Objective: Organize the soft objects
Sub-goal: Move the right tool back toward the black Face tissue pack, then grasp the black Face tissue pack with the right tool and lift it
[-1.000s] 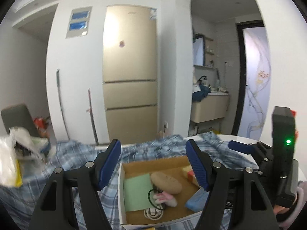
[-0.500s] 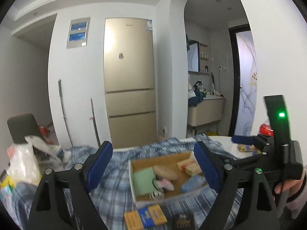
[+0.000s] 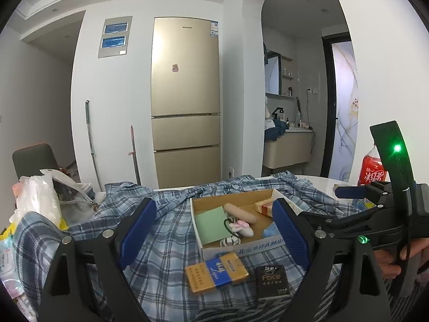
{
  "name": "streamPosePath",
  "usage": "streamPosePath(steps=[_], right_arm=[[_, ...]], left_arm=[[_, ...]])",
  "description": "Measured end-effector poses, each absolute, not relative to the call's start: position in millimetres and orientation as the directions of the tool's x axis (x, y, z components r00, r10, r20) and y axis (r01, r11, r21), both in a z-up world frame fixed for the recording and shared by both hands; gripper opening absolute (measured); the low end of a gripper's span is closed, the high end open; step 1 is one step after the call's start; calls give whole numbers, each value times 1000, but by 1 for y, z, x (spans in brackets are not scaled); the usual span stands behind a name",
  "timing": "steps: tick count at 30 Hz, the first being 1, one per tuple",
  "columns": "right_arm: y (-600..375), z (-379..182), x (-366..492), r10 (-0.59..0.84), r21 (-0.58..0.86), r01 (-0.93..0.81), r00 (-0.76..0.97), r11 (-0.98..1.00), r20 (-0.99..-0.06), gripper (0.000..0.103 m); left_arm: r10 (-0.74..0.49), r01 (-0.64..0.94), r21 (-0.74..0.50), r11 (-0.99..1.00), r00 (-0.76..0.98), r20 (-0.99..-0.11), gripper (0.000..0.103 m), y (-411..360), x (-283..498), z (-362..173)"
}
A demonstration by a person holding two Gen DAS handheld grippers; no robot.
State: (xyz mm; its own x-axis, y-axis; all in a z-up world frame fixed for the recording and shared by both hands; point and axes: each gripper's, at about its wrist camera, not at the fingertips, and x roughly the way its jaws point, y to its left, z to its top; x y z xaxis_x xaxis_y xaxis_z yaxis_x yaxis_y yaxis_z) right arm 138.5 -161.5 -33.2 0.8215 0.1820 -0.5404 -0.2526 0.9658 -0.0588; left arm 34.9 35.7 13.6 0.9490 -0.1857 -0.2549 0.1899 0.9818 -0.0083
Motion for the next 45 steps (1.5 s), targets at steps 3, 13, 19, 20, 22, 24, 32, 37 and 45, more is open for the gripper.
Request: streamPosePath(steps=[3,13,19,20,22,24,32,37,45], right_arm=[[-157,-36,135,179,-56,-249,816,967,-549,97],[-150,-56,130,115,-97,-221,776,971,-620,97],[-139,-73,136,172,12,-229,693,973,-700,97],[-136,-76,138,171,15,-228,681,974,-712,97],[-128,-83,141,159,9,-223,665,975,-730,97],[-122,-88,142,153,8,-218,657,976,-738,97],[-106,-108,153,167,51,-203,605,978,-778,97],[-106,-116,154,173,56,-213,585,975,-792,95],[-97,-122,153,189,47,-259,559,965,-808,80]], left_arm=[[-178,170,-57,984,958,-223,103,42,34,0],[-185,161,-115,980,952,-245,103,52,38,-13],[-177,148,-125,981,946,-272,103,52,44,-17],[-171,141,-125,982,945,-279,103,52,45,-17],[-163,129,-132,983,943,-292,103,54,47,-18],[-165,125,-142,982,933,-319,103,55,52,-21],[-169,120,-163,979,928,-333,103,59,54,-23],[-165,114,-167,979,927,-336,103,60,55,-23],[-167,114,-171,979,924,-344,103,59,56,-23]])
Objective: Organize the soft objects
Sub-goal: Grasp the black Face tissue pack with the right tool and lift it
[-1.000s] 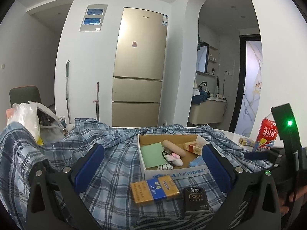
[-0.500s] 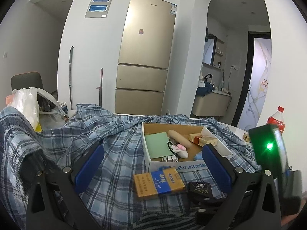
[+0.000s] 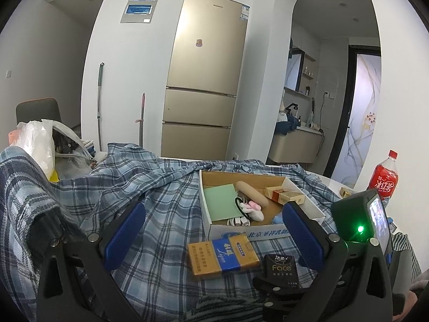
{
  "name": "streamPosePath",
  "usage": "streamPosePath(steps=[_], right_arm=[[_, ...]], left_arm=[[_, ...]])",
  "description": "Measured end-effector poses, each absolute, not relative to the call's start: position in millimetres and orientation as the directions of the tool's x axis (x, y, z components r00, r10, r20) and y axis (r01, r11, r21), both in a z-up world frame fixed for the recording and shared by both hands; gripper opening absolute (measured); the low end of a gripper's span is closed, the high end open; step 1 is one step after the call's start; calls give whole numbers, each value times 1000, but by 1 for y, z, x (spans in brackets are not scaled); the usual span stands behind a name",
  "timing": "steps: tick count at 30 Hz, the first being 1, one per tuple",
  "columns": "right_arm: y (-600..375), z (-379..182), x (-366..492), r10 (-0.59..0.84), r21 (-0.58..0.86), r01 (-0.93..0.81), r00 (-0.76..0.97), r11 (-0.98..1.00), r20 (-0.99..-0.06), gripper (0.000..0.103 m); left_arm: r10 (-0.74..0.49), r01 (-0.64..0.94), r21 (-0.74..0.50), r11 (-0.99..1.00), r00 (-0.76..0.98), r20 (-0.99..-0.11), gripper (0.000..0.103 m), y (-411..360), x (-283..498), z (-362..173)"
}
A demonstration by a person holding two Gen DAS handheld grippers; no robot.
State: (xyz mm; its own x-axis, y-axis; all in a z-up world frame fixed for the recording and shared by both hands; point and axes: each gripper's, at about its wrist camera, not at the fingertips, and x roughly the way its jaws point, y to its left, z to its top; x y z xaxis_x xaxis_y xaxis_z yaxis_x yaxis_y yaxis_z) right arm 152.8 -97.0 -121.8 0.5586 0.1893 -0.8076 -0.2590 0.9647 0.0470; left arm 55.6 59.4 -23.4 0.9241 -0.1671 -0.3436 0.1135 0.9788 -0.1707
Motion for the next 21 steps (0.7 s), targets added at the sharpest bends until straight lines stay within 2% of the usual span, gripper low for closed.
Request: streamPosePath(steps=[2,5,9,16,19,21], right_arm=[[-94,-123,153,188,36,-275,551,961,-813,74],[-92,-128,158,177,20,-298,511,955,-841,55],[-98,-125,152,178,21,-299,512,954,-840,48],[-109,-122,149,151,-4,-296,497,955,-855,47],[-115,-121,149,124,-23,-277,503,961,-856,56],[-119,-119,149,123,-21,-269,505,963,-854,56]], left_arm=[[-167,113,-172,979,923,-346,103,59,56,-24],[-167,110,-178,978,923,-346,103,61,56,-24],[-168,109,-180,978,921,-352,103,61,56,-25],[-174,112,-188,976,916,-360,103,61,57,-24],[-178,110,-201,973,915,-362,103,63,57,-24],[-176,105,-204,973,913,-368,103,63,58,-24]])
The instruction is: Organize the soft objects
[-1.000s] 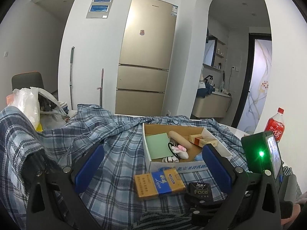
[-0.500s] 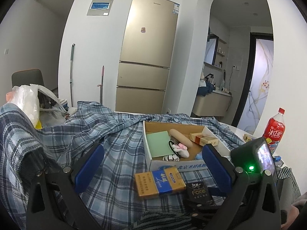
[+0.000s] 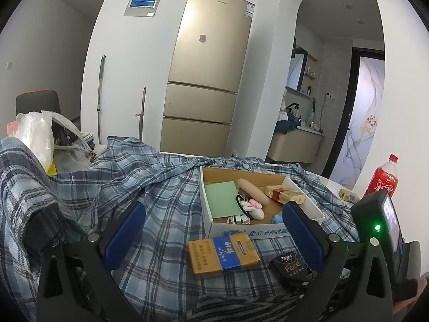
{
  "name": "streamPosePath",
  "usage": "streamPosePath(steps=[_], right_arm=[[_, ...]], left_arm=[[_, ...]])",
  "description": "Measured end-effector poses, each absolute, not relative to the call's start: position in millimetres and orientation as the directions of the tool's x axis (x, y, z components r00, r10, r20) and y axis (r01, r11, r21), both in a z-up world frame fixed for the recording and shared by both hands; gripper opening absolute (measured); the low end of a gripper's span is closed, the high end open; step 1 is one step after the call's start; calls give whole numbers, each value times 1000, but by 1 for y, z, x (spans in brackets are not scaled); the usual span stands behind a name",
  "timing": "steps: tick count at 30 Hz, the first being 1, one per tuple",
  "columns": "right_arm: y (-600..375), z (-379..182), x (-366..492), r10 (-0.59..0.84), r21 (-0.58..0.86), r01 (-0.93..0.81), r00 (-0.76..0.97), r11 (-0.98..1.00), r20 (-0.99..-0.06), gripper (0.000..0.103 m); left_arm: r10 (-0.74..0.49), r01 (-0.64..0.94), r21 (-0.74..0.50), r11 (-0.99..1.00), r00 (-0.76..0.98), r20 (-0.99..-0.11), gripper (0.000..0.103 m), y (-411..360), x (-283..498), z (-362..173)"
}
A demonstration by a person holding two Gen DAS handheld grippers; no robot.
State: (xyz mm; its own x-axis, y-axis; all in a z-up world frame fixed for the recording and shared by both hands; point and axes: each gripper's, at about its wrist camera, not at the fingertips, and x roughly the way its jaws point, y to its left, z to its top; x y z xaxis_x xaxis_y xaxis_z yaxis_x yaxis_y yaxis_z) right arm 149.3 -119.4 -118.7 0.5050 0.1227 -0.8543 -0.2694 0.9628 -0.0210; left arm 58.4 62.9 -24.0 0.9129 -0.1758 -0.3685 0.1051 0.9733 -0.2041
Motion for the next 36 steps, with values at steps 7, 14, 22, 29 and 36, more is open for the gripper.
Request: streamPosePath(steps=[7,14,22,29,36], right_arm=[[-122,-116,152,162,40,-249,492,968,-856,56],[-114,-125,162,142,13,-251,502,968,-853,47],[-122,-118,157,153,23,-249,516,968,-843,45],[-118,-110,156,139,-10,-268,529,963,-837,45],[-124,-116,159,170,52,-227,539,972,-825,68]], left_arm=[[-180,117,-187,975,912,-368,103,60,58,-24],[-188,117,-202,972,904,-383,103,63,62,-26],[-188,121,-191,974,900,-393,103,59,64,-28],[-173,97,-207,974,903,-394,103,65,64,-28],[-180,65,-277,959,892,-414,103,83,71,-31]])
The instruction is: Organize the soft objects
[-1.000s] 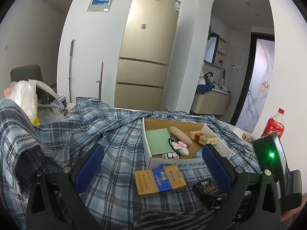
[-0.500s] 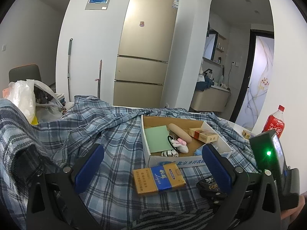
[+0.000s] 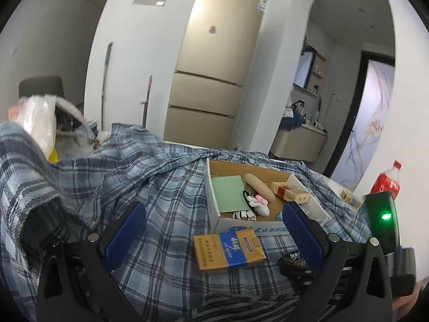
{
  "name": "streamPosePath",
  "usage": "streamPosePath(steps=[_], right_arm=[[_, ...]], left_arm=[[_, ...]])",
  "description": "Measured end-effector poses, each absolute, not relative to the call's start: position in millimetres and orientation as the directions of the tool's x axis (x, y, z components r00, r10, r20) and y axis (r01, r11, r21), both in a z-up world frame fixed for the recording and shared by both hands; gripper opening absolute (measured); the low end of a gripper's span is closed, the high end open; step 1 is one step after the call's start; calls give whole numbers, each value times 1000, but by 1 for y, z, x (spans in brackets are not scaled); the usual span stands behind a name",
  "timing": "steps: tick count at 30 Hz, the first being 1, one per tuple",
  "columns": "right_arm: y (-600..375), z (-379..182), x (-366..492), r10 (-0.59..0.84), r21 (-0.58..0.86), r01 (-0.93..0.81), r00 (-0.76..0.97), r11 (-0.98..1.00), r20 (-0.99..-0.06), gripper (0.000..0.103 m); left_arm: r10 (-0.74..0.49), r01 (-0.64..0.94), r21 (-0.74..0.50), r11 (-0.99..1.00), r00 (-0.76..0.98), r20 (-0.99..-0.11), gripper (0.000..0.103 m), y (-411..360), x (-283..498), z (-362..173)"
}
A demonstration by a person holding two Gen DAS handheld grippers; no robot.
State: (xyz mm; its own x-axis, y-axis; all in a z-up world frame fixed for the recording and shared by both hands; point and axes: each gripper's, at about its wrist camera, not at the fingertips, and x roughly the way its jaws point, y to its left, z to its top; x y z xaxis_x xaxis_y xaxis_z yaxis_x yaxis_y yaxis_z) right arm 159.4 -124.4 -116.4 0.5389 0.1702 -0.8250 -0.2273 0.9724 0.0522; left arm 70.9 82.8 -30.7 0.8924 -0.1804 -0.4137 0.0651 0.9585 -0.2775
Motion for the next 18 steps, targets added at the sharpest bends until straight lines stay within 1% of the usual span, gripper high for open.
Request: streamPosePath(steps=[2,8,9,10,13,17,18], right_arm=[[-123,-105,156,243,114,-256,559,960,-792,69],[-98,-92,179,330,160,-350,508,923,-795,69],[-96,-92,183,342,168,-359,506,918,-792,67],[-93,-92,186,352,171,-369,505,914,-788,65],[-86,-98,195,368,179,-391,487,903,-792,49],[-76,-109,204,391,208,-410,436,888,-811,38],[-75,-111,205,401,219,-412,429,884,-810,33]], left_arm=[[-193,53,-315,948,882,-431,103,90,75,-34],[-229,52,-371,927,861,-454,103,99,81,-41],[-231,51,-374,926,860,-454,103,100,81,-41],[-231,51,-375,926,860,-455,103,100,81,-42],[-233,55,-369,928,858,-457,103,98,81,-42],[-229,61,-354,933,861,-455,103,95,80,-41],[-226,63,-348,935,862,-453,103,94,80,-40]])
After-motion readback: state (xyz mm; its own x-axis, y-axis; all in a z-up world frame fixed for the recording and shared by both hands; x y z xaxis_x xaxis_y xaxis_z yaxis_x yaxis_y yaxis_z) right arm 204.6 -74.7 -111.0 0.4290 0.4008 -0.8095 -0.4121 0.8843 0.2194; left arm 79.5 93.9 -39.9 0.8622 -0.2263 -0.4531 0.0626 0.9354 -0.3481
